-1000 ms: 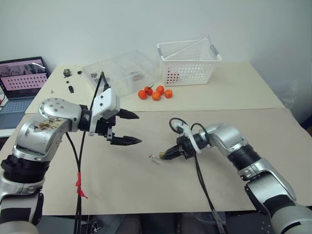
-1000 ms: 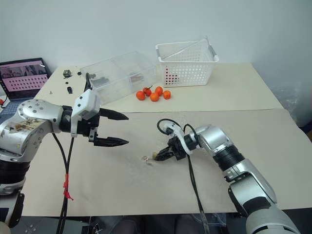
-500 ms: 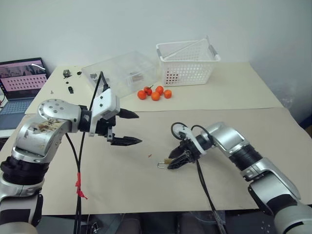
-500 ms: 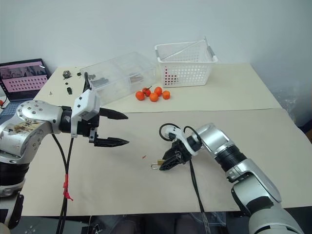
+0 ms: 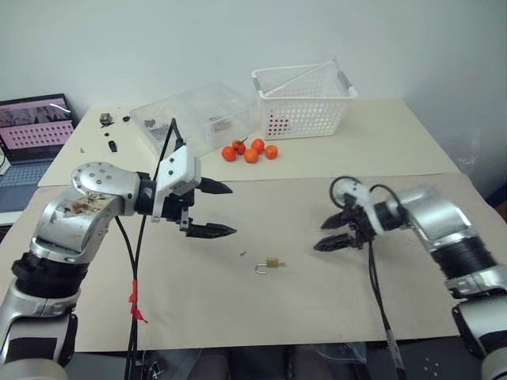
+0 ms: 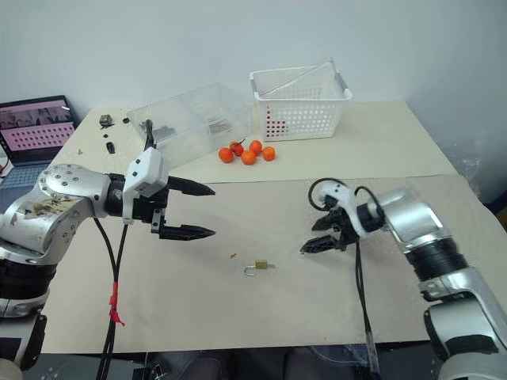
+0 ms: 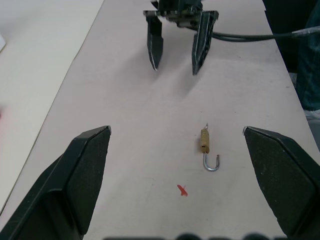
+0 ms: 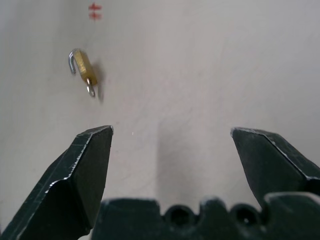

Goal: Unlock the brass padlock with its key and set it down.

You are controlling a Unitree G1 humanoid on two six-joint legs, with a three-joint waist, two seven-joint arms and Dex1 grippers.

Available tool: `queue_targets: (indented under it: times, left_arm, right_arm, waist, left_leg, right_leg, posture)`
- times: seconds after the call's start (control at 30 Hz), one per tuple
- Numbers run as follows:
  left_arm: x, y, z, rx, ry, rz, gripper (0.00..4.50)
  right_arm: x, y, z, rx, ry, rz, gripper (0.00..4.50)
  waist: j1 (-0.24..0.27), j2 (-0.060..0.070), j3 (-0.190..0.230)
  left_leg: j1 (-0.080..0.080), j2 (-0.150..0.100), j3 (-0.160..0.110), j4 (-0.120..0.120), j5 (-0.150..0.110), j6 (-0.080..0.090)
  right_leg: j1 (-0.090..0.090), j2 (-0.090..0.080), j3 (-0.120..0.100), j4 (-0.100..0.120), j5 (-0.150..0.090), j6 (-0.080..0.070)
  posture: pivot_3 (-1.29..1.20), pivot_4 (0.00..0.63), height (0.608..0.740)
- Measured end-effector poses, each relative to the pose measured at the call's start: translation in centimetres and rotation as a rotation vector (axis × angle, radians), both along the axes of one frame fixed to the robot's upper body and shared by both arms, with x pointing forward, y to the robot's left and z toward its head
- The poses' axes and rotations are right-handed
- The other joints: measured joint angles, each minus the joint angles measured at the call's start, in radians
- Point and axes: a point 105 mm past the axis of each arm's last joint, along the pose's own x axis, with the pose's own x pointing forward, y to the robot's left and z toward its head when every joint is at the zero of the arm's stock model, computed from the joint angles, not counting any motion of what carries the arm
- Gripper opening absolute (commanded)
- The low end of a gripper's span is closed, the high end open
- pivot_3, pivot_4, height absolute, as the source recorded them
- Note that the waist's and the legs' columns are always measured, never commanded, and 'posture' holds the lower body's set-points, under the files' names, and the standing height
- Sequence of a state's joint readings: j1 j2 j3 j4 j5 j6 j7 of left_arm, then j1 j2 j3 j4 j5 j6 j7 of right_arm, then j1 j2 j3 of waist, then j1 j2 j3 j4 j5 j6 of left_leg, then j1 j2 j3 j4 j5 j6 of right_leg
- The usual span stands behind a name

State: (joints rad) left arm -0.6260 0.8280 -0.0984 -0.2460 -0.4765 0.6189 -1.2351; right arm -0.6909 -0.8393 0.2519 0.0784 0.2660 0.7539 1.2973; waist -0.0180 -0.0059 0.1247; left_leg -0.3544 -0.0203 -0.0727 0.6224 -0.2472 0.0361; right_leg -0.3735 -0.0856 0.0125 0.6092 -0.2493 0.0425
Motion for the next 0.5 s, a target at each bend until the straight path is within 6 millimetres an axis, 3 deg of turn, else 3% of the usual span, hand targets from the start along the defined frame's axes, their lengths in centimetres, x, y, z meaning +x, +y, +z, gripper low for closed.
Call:
queue_targets:
  times: [0.1, 0.27, 0.47, 0.5]
  left_arm:
    - [-0.1, 0.2, -0.6, -0.011, 0.024, 0.001, 4.5]
    - [0.4, 0.0, -1.2, -0.052, 0.031, 0.008, 4.5]
    - [0.8, -0.7, -0.9, -0.069, 0.008, -0.01, 4.5]
    - [0.8, -0.7, -0.7, -0.069, -0.001, -0.014, 4.5]
  right_arm:
    - [-2.2, 1.4, 1.6, 0.017, -0.139, 0.131, 4.47]
    - [-5.9, 3.7, 0.4, 0.012, -0.189, 0.268, 4.47]
    - [-6.7, 6.5, -0.8, 0.014, -0.244, 0.318, 4.47]
    - [-6.6, 6.7, -1.0, 0.012, -0.252, 0.319, 4.22]
  waist:
    - [0.003, 0.0, 0.0]
    - [0.007, 0.0, 0.0]
    - [0.003, 0.0, 0.0]
    - [0.004, 0.0, 0.0]
  left_leg:
    - [0.0, 0.001, 0.0, 0.0, 0.0, 0.0]
    - [0.0, 0.0, 0.0, 0.002, 0.0, 0.0]
    - [0.001, 0.0, 0.0, 0.002, 0.0, 0.0]
    - [0.001, 0.0, 0.0, 0.002, 0.0, 0.0]
  right_leg:
    - [0.001, 0.001, -0.001, 0.0, 0.0, 0.0]
    - [0.002, 0.0, -0.001, 0.0, 0.0, 0.0]
    - [0.002, 0.0, 0.0, 0.0, 0.0, 0.0]
    - [0.002, 0.0, 0.0, 0.0, 0.0, 0.0]
  posture:
    - [0.0, 0.15, 0.74]
    - [0.0, 0.15, 0.74]
    - [0.0, 0.15, 0.74]
    - [0.0, 0.15, 0.74]
